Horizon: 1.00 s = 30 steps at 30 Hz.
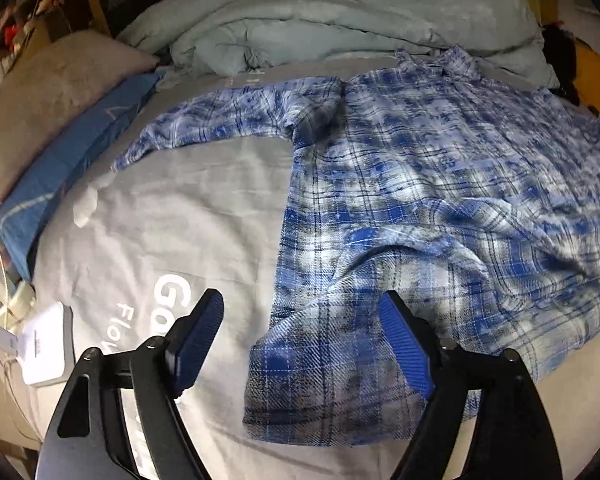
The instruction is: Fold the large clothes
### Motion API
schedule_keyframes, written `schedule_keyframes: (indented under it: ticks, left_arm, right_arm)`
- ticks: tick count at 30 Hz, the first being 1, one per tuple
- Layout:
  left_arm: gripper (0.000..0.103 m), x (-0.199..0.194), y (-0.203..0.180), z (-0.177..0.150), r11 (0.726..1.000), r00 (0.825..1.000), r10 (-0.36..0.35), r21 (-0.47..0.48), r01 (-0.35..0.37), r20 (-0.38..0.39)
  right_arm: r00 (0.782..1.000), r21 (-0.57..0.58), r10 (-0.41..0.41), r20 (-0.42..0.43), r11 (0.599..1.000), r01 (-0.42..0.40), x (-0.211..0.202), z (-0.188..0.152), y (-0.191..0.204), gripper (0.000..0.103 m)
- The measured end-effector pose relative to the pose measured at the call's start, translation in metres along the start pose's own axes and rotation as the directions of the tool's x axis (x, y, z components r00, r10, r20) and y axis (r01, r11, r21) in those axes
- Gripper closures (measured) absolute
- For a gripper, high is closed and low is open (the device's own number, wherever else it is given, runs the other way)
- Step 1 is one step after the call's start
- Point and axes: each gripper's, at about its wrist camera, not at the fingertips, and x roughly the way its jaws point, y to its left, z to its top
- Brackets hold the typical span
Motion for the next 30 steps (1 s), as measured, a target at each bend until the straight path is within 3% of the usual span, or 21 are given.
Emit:
schedule_keyframes:
  ticks: [2,4,7,10,12,14,15,17,18,22,25,27,28,30]
  left_arm:
    - [0.034,-0.004,-0.004,-0.001,1.000,1.000,0.008,0.022,-0.008,0.014]
    - [0.041,-0.010,-0.006,-0.002,0.999,0.999,0.023,0.038,-0.024,0.035]
    - [0.042,-0.015,-0.005,-0.001,0.999,0.999,0.020,0.045,-0.022,0.047]
    - [0.042,-0.019,-0.001,0.000,1.000,0.999,0.005,0.030,-0.006,0.054]
    - [0.042,-0.028,0.000,0.000,0.999,0.998,-0.016,0.029,0.015,0.068]
    - [0.042,-0.043,-0.001,-0.002,0.999,0.994,-0.043,0.037,0.039,0.097]
    - [0.042,-0.051,-0.002,-0.003,0.998,0.992,-0.055,0.044,0.050,0.112]
    - [0.042,-0.068,-0.007,-0.005,0.995,0.985,-0.087,0.064,0.078,0.152]
    - [0.042,-0.076,-0.011,-0.006,0.993,0.980,-0.098,0.076,0.086,0.172]
    - [0.043,-0.088,-0.033,-0.018,0.977,0.969,-0.164,0.169,0.133,0.182]
    - [0.042,-0.082,-0.053,-0.031,0.954,0.970,-0.218,0.232,0.187,0.112]
    - [0.042,-0.078,-0.066,-0.039,0.937,0.966,-0.248,0.270,0.221,0.070]
    - [0.038,-0.076,-0.073,-0.042,0.928,0.965,-0.255,0.292,0.230,0.053]
    - [0.019,-0.071,-0.086,-0.047,0.917,0.967,-0.254,0.327,0.231,0.031]
  right_arm:
    - [0.999,0.069,0.018,0.030,0.997,-0.020,-0.003,0.005,-0.013,0.095]
    - [0.997,0.144,0.033,0.074,0.989,-0.044,-0.015,0.005,-0.029,0.095]
    - [0.991,0.191,0.080,0.107,0.977,-0.100,-0.029,0.008,-0.046,0.094]
    - [0.998,0.233,-0.005,0.063,0.972,-0.010,-0.022,0.008,-0.060,0.092]
    - [1.000,0.279,-0.009,0.021,0.960,0.003,-0.015,0.004,-0.070,0.092]
    - [0.999,0.292,-0.021,0.035,0.956,0.009,-0.019,0.002,-0.073,0.092]
    - [0.998,0.278,-0.043,0.053,0.960,0.026,-0.024,0.002,-0.070,0.092]
    - [0.986,0.253,-0.120,0.120,0.964,0.086,-0.042,0.001,-0.065,0.076]
    - [0.981,0.248,-0.118,0.152,0.966,0.078,-0.051,0.001,-0.064,0.072]
    - [0.981,0.135,0.034,0.193,0.989,-0.061,-0.064,-0.002,-0.036,0.068]
    - [0.984,-0.046,0.051,0.172,0.998,-0.044,-0.064,-0.010,0.012,0.058]
    - [0.988,-0.147,0.071,0.138,0.988,-0.051,-0.056,-0.016,0.044,0.056]
    - [0.989,-0.168,0.079,0.121,0.984,-0.058,-0.050,-0.018,0.053,0.054]
    - [0.994,-0.204,0.081,0.073,0.977,-0.065,-0.035,-0.023,0.072,0.047]
